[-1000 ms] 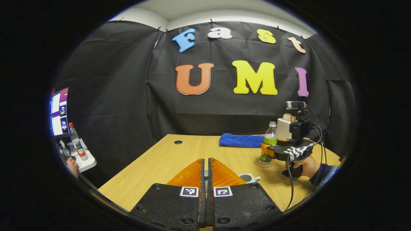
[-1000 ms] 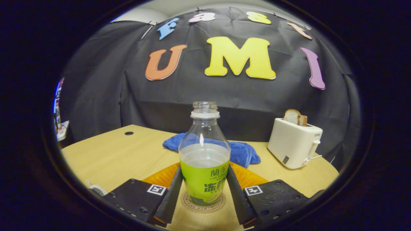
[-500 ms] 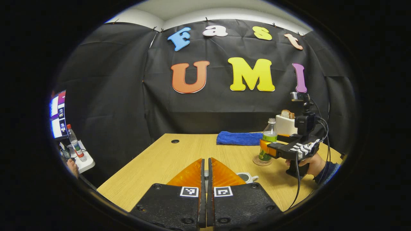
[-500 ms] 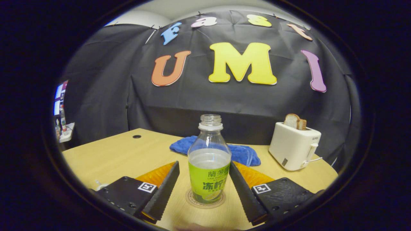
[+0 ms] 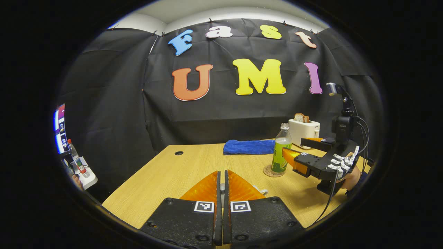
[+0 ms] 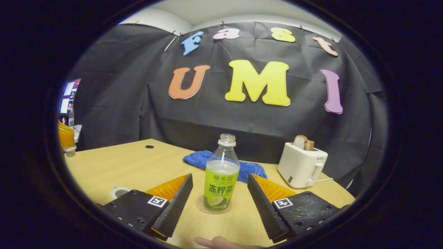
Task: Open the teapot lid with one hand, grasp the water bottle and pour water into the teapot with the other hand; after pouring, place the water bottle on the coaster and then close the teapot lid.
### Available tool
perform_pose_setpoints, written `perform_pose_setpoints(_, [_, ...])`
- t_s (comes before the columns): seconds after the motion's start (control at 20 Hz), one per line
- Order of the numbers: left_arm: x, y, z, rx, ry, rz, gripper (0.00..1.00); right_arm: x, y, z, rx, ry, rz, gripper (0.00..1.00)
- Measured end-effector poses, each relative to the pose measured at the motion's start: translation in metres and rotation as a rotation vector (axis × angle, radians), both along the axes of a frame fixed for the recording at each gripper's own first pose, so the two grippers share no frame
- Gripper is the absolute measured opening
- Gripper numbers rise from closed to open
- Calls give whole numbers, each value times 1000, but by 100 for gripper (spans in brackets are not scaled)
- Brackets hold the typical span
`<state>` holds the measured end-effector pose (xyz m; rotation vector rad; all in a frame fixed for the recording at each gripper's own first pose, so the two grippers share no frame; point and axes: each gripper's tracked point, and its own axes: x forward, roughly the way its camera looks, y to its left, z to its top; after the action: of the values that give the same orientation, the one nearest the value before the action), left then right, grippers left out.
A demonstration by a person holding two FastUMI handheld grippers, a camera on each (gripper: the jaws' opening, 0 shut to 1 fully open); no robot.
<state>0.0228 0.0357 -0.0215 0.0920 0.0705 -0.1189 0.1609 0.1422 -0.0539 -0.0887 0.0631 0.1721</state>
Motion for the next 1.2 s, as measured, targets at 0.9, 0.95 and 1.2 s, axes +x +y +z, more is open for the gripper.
perform_pose_setpoints(0.9, [60,-55,-63,-133,-2,-155,4,-120,-129,-6,116,-83,-152,95])
perform_pose_setpoints(0.95, [62,-55,-67,-126,0,-150,4,-120,-135,-10,113,-80,-152,95])
perform_pose_setpoints(1.2, [71,-65,-84,-70,9,-139,4,-114,-150,-19,123,-86,-152,98])
